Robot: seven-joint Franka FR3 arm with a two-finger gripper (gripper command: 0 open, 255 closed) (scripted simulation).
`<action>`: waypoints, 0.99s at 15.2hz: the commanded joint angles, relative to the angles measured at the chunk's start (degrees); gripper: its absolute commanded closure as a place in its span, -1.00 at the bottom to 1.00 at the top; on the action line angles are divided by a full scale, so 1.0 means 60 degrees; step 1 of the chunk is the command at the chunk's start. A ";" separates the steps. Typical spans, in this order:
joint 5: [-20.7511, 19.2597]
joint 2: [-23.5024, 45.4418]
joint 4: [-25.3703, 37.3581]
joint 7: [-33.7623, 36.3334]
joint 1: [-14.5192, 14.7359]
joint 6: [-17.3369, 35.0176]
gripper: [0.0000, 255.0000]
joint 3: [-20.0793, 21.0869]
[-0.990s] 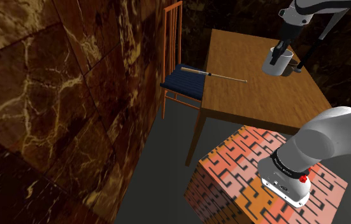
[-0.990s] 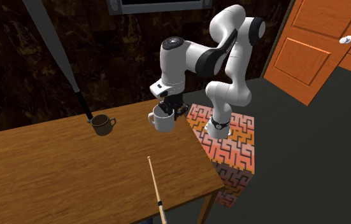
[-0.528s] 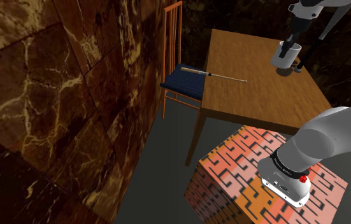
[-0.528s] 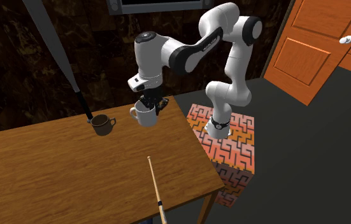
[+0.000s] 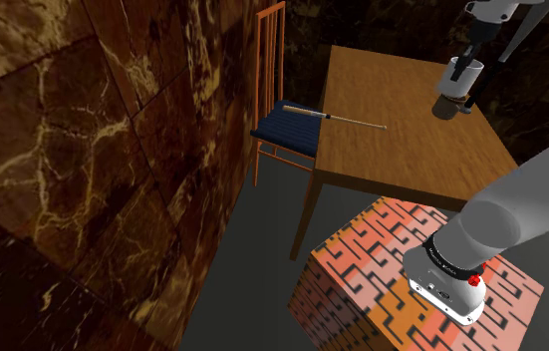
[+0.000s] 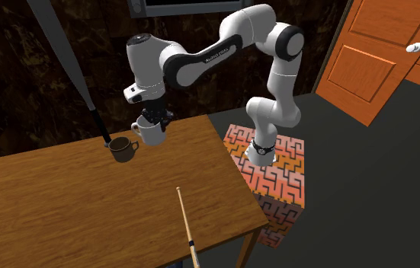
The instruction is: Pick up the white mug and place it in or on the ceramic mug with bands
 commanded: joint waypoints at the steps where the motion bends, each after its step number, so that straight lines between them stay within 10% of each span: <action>1: 0.0443 0.0742 0.0699 -0.0641 -0.0105 -0.0054 1.00 -0.0352; 7: 0.2339 0.3480 0.3381 -0.2641 -0.1222 -0.0662 1.00 -0.0980; 15: 0.4574 0.7246 0.8669 -0.4049 -0.4342 -0.2662 1.00 -0.0466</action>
